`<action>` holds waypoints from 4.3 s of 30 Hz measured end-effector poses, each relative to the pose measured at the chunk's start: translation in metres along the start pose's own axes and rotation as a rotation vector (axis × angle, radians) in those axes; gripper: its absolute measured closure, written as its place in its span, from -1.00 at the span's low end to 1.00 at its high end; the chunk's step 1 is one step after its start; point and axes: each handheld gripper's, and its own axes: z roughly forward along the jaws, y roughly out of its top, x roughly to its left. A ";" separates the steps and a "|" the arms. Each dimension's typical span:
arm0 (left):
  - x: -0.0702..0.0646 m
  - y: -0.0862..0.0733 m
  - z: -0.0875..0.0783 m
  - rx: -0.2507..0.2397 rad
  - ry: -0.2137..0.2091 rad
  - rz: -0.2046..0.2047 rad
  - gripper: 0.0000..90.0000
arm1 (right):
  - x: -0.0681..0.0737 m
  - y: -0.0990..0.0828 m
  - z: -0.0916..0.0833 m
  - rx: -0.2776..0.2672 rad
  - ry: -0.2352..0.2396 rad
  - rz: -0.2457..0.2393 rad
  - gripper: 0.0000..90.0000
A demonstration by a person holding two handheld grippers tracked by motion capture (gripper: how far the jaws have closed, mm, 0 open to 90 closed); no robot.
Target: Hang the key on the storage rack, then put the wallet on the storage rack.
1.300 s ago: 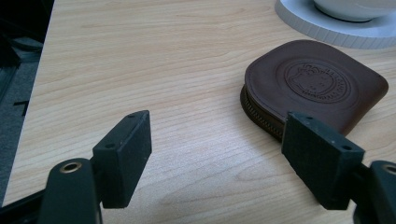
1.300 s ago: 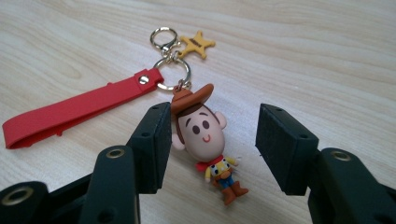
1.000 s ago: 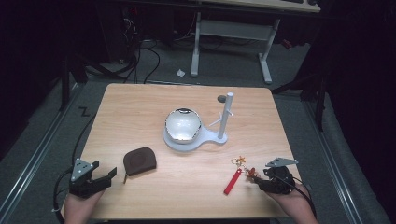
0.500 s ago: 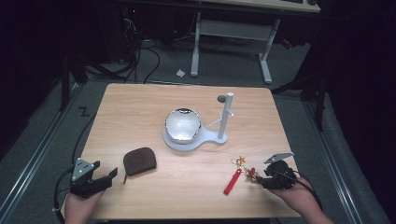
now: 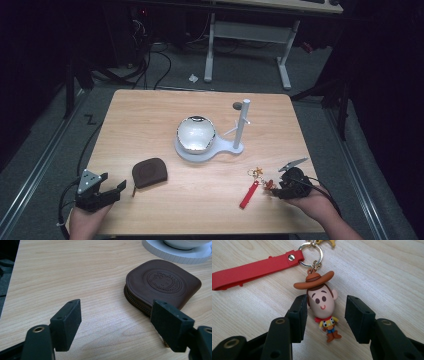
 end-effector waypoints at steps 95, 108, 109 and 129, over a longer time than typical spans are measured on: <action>-0.003 0.004 0.007 -0.021 -0.041 0.006 -0.50 | 0.025 0.092 -0.140 0.004 -0.042 -0.116 0.48; 0.001 0.011 0.008 -0.017 0.006 0.008 -0.70 | 0.027 0.087 -0.136 0.010 -0.039 -0.082 0.48; 0.001 0.011 0.008 -0.017 0.006 0.008 -0.73 | 0.027 0.087 -0.137 0.009 -0.038 -0.078 0.48; -0.001 0.017 0.011 -0.027 0.025 0.026 -1.00 | 0.030 0.118 -0.144 -0.027 -0.025 -0.083 0.48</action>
